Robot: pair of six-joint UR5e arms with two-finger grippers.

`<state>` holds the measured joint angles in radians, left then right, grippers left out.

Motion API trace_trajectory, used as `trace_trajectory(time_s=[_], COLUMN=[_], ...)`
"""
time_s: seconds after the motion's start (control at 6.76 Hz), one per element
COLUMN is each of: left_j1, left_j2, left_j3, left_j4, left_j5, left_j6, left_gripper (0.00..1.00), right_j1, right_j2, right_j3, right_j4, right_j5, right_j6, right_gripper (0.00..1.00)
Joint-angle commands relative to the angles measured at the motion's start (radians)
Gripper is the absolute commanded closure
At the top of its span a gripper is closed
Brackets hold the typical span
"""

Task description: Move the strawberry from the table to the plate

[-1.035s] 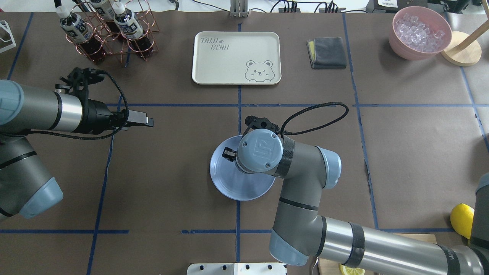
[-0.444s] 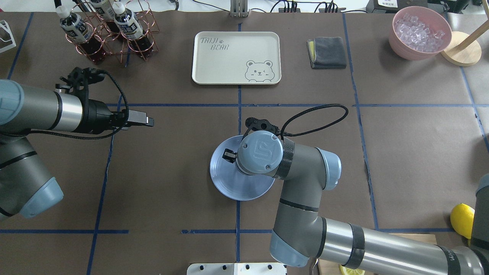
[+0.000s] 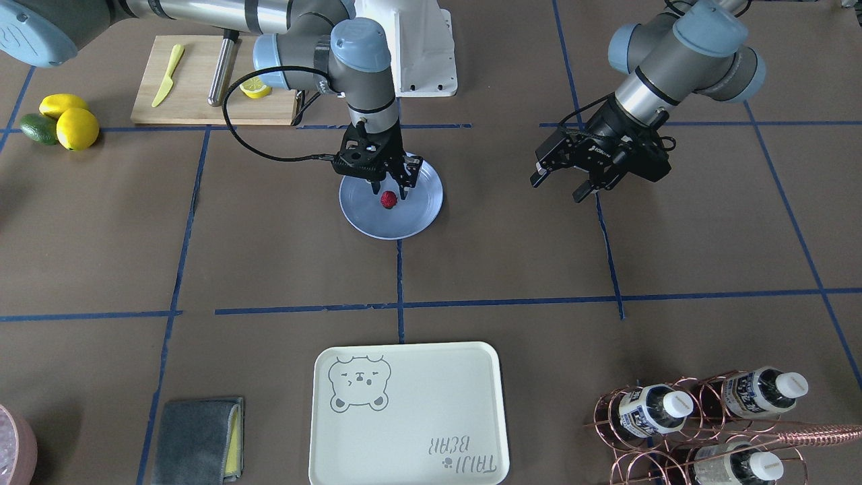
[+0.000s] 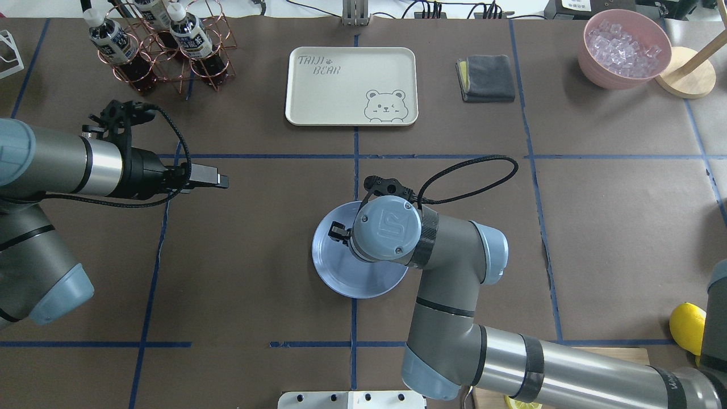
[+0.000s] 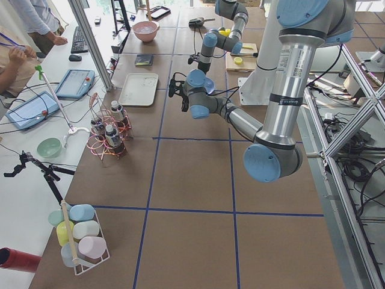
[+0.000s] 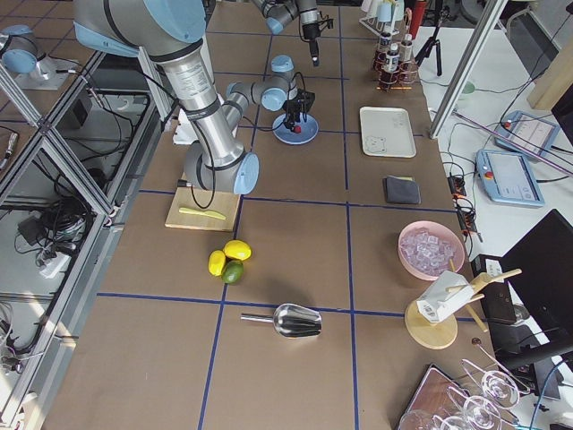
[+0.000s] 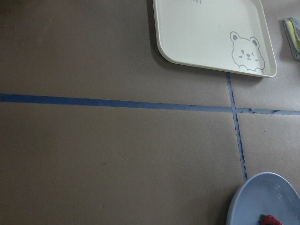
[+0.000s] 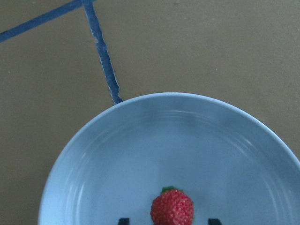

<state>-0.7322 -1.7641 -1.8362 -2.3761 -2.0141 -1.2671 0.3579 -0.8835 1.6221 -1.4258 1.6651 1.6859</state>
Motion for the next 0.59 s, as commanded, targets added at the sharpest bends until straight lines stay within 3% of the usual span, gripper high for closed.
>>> trace_trajectory(time_s=[0.0,0.15,0.44], left_j1=[-0.004,-0.009,-0.079], left_j2=[0.014,0.041,0.150], left_j3=[0.002,0.006,0.012], left_j4=[-0.002,0.002,0.008], left_j5=[0.000,0.003,0.002], left_j6=[0.011,0.021,0.356], left_gripper=[0.01,0.01,0.01], right_j1=[0.013,0.073,0.185], right_j2=[-0.090,-0.156,-0.342], right_j3=[0.148,0.235,0.396], right_j4=[-0.004,-0.021,-0.076], right_j5=[0.057,0.117,0.223], right_j6=[-0.005,-0.012,-0.157], right_gripper=[0.00,0.00,0.00])
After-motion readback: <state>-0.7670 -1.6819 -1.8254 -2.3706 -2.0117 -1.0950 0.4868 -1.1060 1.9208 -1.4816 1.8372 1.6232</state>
